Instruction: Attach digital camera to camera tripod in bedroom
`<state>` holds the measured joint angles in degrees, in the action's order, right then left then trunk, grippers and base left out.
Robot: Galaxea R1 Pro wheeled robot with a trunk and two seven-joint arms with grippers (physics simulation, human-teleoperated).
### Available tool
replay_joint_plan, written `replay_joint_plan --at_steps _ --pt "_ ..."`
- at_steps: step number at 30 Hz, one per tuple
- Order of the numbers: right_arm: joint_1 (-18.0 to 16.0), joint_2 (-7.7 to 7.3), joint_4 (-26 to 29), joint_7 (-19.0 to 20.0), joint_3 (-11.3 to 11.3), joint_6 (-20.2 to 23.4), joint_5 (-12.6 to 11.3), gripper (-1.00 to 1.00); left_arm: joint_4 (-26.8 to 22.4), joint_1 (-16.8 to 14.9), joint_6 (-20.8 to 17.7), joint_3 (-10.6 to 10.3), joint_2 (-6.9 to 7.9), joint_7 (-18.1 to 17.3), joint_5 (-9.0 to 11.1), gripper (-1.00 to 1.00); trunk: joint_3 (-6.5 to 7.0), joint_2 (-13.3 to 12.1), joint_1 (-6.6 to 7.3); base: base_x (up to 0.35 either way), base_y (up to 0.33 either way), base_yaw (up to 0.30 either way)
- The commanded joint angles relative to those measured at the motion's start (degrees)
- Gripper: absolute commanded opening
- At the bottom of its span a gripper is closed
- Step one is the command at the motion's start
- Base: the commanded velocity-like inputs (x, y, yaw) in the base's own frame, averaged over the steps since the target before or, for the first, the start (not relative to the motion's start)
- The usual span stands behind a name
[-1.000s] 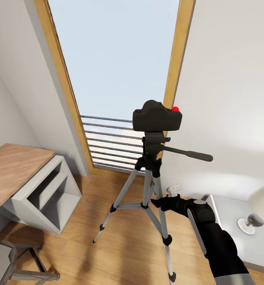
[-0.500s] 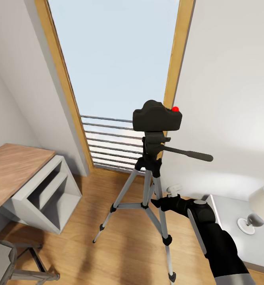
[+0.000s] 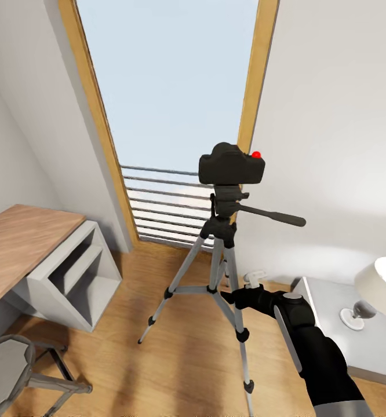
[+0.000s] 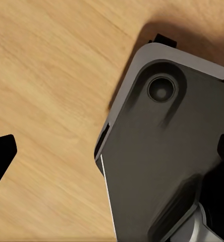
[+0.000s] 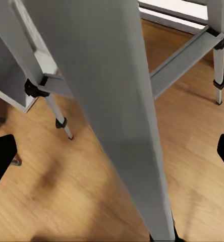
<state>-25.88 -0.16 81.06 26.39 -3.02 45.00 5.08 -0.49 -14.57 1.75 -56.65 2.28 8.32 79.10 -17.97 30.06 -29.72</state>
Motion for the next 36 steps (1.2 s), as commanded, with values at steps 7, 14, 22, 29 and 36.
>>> replay_joint_plan --at_steps 7,14,22,29,36 --pt "0.0 -0.02 0.1 0.4 -0.1 0.2 0.5 1.00 0.0 0.0 0.1 -0.4 0.01 0.2 0.4 1.00 -0.08 0.1 -0.01 -0.025 0.000 0.000" --pt "0.0 -0.02 0.1 0.4 0.0 0.2 0.5 1.00 0.0 0.0 0.1 -0.5 0.01 0.2 0.4 1.00 -0.08 0.1 -0.01 -0.012 0.000 0.000" --pt "0.0 -0.02 0.1 0.4 0.0 0.2 0.5 1.00 0.0 0.0 0.1 -0.4 -0.18 0.3 0.4 1.00 -0.08 0.1 -0.01 -0.246 0.000 0.000" --pt "0.0 -0.02 0.1 0.4 0.0 0.2 0.5 1.00 0.0 0.0 0.1 -0.4 -0.25 0.3 0.4 1.00 -0.08 0.1 -0.01 -0.330 0.000 0.000" --pt "0.0 -0.03 0.1 0.4 0.0 0.2 0.5 1.00 0.0 0.0 0.1 -0.4 -0.26 0.3 0.4 1.00 -0.08 0.1 -0.01 -0.335 0.000 0.000"
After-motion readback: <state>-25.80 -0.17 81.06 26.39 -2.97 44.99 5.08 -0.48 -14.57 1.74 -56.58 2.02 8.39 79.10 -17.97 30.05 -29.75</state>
